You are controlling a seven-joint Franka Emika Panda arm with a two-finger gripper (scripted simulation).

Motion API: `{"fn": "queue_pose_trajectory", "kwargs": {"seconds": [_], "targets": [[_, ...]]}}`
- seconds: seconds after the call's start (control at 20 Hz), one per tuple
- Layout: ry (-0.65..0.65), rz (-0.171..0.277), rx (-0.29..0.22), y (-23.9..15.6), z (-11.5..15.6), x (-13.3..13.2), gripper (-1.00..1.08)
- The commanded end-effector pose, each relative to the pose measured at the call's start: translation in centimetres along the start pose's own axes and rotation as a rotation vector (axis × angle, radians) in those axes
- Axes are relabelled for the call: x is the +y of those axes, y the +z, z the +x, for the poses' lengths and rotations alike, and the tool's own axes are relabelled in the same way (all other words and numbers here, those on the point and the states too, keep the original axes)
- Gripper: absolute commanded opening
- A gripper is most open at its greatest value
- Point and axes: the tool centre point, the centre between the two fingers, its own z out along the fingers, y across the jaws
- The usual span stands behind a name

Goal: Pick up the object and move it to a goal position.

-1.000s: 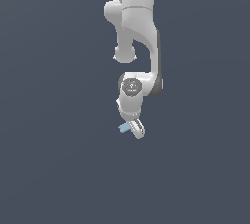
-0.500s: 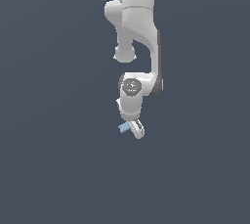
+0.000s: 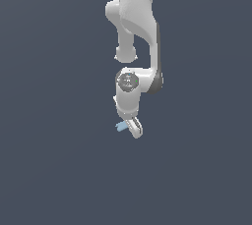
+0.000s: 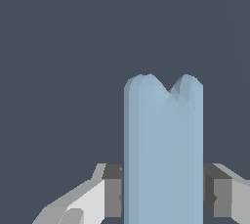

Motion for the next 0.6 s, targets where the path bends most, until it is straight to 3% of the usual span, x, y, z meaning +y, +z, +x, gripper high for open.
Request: {"fn": "queue_pose_trajectory", "kwargs": {"seconds": [0.0, 0.55], "targets": [[0.001, 0.001, 0.001, -1.7, 1.0, 0.1, -1.0], [0.002, 0.0, 0.001, -12.4, 7.0, 0.8, -1.0]]}}
